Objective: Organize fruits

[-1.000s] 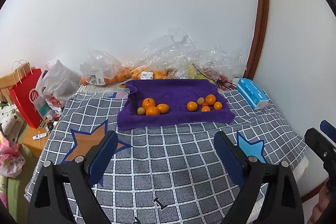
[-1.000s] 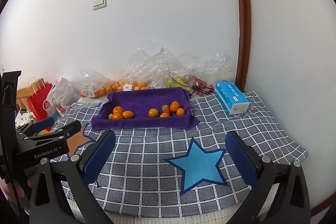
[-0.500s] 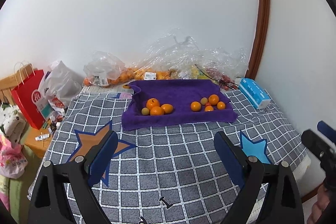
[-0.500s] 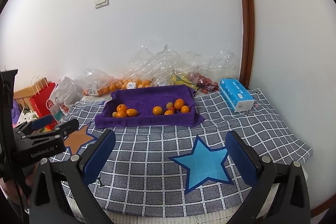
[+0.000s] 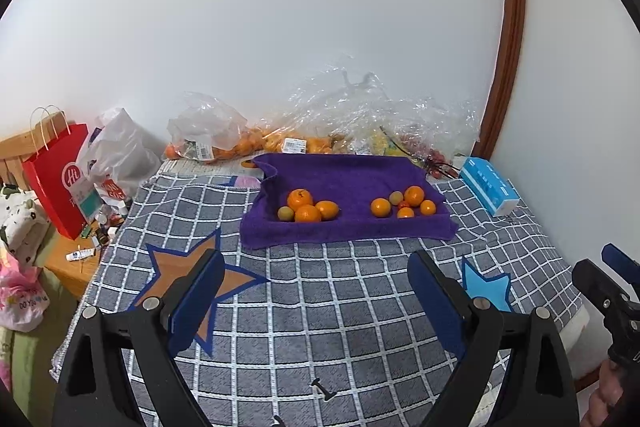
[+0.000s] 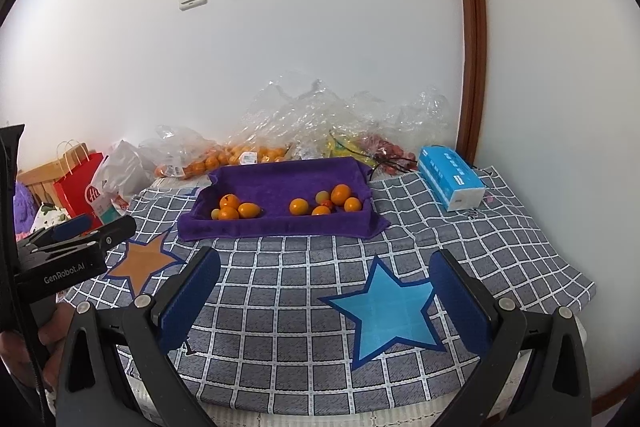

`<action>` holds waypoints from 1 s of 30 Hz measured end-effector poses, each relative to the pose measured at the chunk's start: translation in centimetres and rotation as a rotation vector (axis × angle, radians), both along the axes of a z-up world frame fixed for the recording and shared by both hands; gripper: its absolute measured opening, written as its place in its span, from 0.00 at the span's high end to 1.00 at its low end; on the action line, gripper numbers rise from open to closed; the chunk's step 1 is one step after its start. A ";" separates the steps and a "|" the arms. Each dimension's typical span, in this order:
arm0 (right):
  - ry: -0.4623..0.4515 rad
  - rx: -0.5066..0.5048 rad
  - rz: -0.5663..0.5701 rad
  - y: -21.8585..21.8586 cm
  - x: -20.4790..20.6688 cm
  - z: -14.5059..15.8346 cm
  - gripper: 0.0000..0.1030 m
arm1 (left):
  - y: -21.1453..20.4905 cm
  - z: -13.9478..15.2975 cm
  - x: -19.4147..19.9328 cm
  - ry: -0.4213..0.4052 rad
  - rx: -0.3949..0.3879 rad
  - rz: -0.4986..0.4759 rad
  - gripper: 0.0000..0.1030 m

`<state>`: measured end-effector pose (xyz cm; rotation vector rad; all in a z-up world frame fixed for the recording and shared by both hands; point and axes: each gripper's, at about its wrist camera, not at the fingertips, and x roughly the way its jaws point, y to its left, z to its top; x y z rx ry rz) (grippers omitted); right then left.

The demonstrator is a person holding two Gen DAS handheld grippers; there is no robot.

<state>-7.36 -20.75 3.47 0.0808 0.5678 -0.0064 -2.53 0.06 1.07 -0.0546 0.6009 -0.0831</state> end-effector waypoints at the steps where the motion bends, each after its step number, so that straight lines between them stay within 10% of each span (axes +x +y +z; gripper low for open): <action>1: -0.005 0.001 0.009 0.3 0.0 0.0 0.01 | 0.2 0.1 -0.1 -0.003 0.002 0.004 0.10; 30: 0.016 -0.002 0.053 1.5 2.5 -0.8 0.01 | 1.2 0.4 0.6 -0.021 -0.014 0.037 0.10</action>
